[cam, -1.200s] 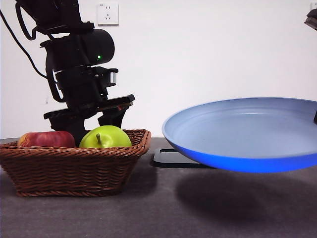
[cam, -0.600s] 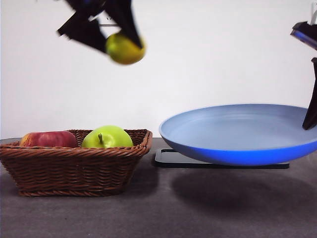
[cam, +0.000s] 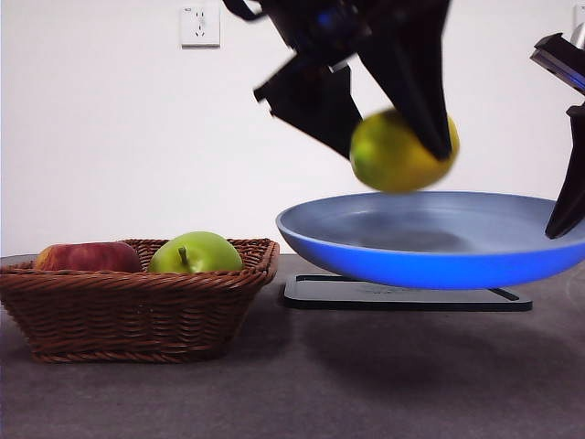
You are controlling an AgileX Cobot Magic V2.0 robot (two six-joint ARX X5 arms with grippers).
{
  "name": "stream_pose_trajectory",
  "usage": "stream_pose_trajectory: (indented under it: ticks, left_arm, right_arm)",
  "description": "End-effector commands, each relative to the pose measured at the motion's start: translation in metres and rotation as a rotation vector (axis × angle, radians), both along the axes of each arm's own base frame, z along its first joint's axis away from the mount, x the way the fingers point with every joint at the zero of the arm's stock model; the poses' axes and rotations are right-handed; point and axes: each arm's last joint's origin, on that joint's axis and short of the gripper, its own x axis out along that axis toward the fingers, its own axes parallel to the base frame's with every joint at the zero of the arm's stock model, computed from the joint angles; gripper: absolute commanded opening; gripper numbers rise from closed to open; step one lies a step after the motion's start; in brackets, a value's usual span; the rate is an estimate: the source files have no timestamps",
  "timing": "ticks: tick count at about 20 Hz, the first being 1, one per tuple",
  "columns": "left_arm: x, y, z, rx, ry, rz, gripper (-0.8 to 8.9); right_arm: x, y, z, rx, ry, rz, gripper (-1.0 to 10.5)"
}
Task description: Take the lemon from the basket,put the lemon in the plate,hand out the plate
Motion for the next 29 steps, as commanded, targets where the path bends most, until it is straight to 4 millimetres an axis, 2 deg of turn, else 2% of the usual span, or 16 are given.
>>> stream_pose_trajectory:
  ticks: [1, 3, 7, 10, 12, 16, 20, 23, 26, 29]
  left_arm:
    - [0.001, -0.011, -0.008, 0.007, -0.006, -0.022, 1.8]
    - [0.002, -0.015, -0.016, 0.025, 0.01, -0.028, 1.85]
    - [0.005, -0.02, -0.029, 0.055, 0.029, -0.028, 2.89]
    - [0.003, -0.022, -0.028, 0.047, 0.025, -0.036, 3.06]
    - [0.003, -0.022, -0.029, 0.048, 0.026, -0.035, 3.75]
    - [0.003, -0.021, -0.028, 0.048, 0.033, -0.029, 3.8]
    - [0.003, -0.007, -0.006, 0.01, 0.006, -0.009, 3.8]
    - [0.001, 0.014, 0.023, -0.02, -0.016, 0.018, 3.8]
    - [-0.004, 0.042, 0.053, -0.069, -0.056, 0.053, 3.8]
    - [-0.014, 0.074, 0.083, -0.12, -0.1, 0.092, 3.78]
  right_arm:
    - [0.002, 0.001, 0.002, 0.01, 0.0, 0.002, 0.0]
    - [0.002, 0.001, 0.002, 0.01, 0.002, 0.002, 0.0]
    - [0.002, 0.001, 0.002, 0.01, 0.004, 0.003, 0.0]
    - [0.002, 0.001, 0.002, 0.009, 0.004, 0.002, 0.0]
    - [0.002, 0.001, 0.001, 0.009, 0.008, 0.001, 0.0]
    - [0.0, 0.001, 0.001, 0.018, 0.047, -0.027, 0.0]
    - [-0.001, 0.0, 0.0, 0.026, 0.083, -0.053, 0.0]
    - [0.003, 0.001, 0.003, 0.029, 0.088, -0.062, 0.0]
    - [0.018, 0.003, 0.01, 0.026, 0.103, -0.062, 0.0]
    - [0.044, 0.007, 0.019, 0.026, 0.098, -0.062, 0.0]
